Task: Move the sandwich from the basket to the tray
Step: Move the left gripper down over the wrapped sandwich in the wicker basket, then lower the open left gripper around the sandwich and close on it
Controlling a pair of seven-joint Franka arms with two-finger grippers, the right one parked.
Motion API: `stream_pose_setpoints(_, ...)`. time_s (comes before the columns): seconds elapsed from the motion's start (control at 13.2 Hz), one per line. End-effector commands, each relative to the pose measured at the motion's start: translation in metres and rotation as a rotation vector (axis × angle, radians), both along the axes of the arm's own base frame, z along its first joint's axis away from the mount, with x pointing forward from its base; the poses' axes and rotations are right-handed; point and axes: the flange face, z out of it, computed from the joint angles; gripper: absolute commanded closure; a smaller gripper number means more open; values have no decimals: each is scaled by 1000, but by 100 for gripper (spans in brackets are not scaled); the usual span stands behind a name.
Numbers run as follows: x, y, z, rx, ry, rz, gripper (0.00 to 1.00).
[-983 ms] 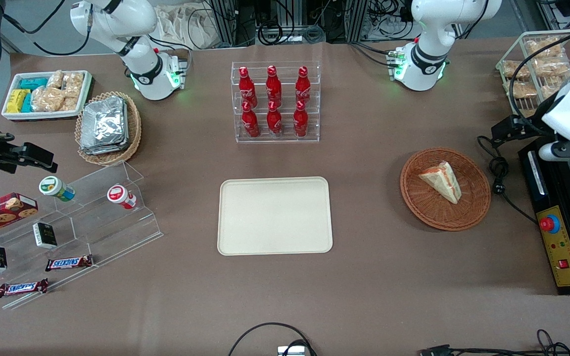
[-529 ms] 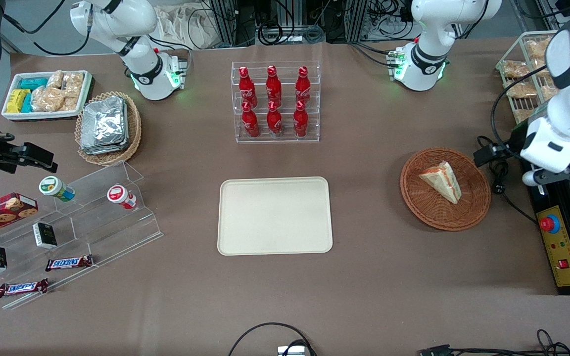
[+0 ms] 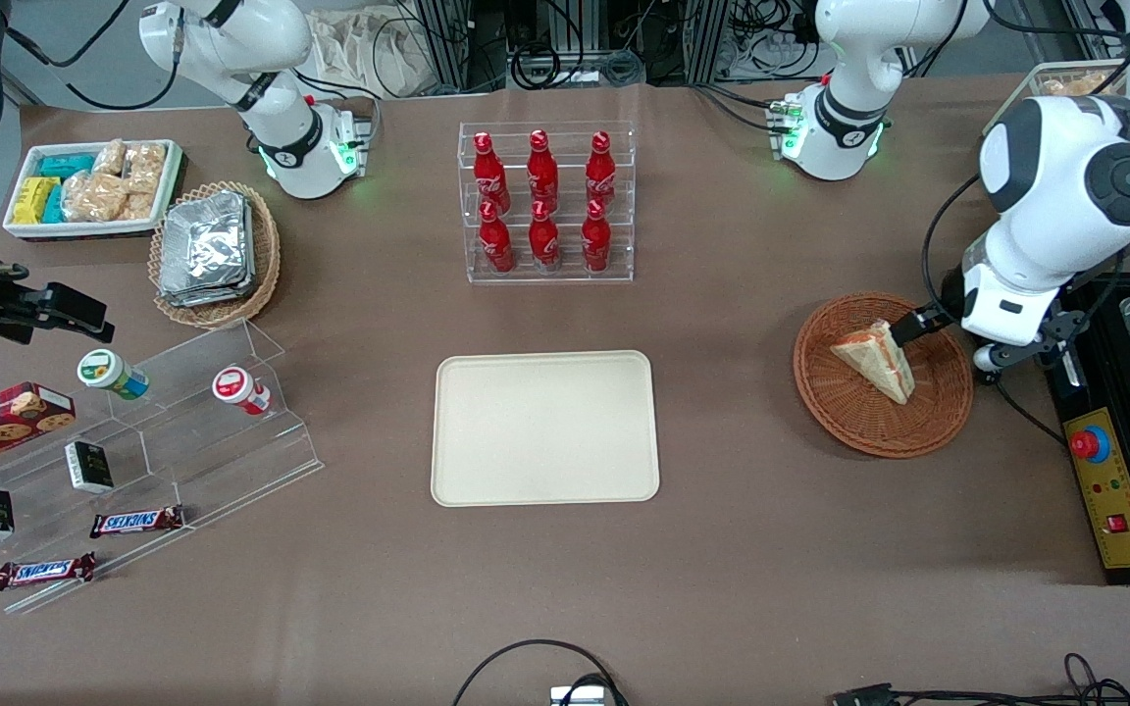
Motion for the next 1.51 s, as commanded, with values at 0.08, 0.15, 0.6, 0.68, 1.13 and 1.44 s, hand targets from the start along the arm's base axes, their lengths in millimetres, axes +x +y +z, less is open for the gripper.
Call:
stream_pose_setpoints(0.08, -21, -1, -24, 7, -48, 91, 0)
stream_pose_setpoints(0.15, -25, 0, -35, 5, -62, 115, 0)
stream_pose_setpoints(0.6, -39, 1, -84, -3, -91, 157, 0)
stream_pose_setpoints(0.68, -40, 2, -90, -4, -95, 161, 0)
stream_pose_setpoints(1.13, -48, 2, -129, -13, -119, 163, 0)
stream_pose_setpoints(1.44, -50, 2, -147, -17, -125, 167, 0)
